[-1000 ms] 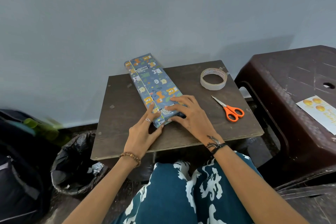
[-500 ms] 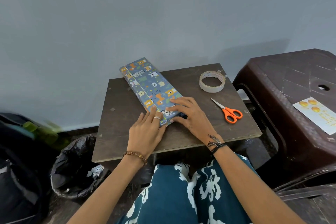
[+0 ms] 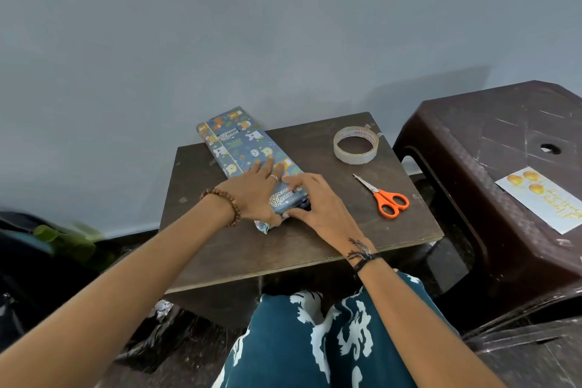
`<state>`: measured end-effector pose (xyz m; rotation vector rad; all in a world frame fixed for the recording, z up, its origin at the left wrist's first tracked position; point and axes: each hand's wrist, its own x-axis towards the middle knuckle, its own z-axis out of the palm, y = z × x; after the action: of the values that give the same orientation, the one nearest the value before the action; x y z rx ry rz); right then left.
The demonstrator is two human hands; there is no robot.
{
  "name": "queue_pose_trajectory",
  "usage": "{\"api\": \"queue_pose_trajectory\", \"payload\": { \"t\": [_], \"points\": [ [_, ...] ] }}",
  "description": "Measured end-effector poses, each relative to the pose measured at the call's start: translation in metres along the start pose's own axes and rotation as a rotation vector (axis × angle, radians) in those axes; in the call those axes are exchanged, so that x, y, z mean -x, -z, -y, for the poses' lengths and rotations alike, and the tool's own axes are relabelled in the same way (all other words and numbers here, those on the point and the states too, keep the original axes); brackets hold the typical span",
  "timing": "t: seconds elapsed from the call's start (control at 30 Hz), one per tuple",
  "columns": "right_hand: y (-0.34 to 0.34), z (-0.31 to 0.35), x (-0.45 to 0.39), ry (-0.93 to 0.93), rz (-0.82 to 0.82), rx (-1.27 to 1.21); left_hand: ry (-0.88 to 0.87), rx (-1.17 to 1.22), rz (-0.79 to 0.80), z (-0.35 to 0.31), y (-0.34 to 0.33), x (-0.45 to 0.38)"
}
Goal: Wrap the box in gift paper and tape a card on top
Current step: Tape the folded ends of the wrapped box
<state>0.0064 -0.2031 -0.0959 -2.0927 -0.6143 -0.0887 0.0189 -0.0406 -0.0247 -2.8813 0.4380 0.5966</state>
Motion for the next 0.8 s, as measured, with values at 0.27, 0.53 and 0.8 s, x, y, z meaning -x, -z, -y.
{"api": "queue_pose_trajectory", "payload": {
  "t": [0.27,0.53,0.8],
  "points": [
    [-0.005,-0.006,0.004,-0.025,-0.303,0.203,0.056,-0.069,-0.018,-0.014,0.01,-0.01],
    [0.013,-0.008,0.005,-0.19,-0.439,0.086,0.076,-0.116,-0.1,-0.035,0.016,-0.015],
    [0.088,-0.048,-0.039,-0.59,-0.83,-0.217,0.08,-0.04,-0.034,-0.038,0.025,-0.041]
  ]
}}
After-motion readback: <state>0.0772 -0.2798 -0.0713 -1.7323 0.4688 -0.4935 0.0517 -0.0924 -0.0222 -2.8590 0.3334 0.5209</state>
